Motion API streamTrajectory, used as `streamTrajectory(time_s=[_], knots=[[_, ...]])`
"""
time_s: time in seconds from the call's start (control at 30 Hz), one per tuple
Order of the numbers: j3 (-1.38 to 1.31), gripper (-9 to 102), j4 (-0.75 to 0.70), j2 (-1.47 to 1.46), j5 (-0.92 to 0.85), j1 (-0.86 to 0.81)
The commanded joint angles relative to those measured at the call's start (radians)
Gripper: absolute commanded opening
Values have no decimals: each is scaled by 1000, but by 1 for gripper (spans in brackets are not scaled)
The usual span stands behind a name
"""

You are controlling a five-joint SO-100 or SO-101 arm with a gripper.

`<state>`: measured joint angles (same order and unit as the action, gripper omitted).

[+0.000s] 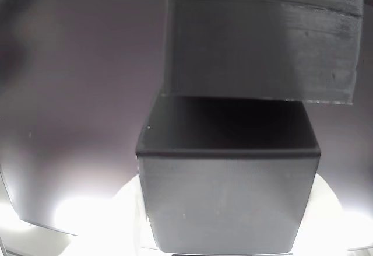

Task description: Stack 3 Blocks on the chosen place.

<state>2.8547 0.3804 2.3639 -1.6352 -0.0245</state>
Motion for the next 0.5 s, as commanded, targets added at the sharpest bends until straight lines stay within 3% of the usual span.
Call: streamTrajectory(time_s=[0.0,0.47], knots=[[2,17,46,-8,-6,11],[29,17,123,-46,-15,2]])
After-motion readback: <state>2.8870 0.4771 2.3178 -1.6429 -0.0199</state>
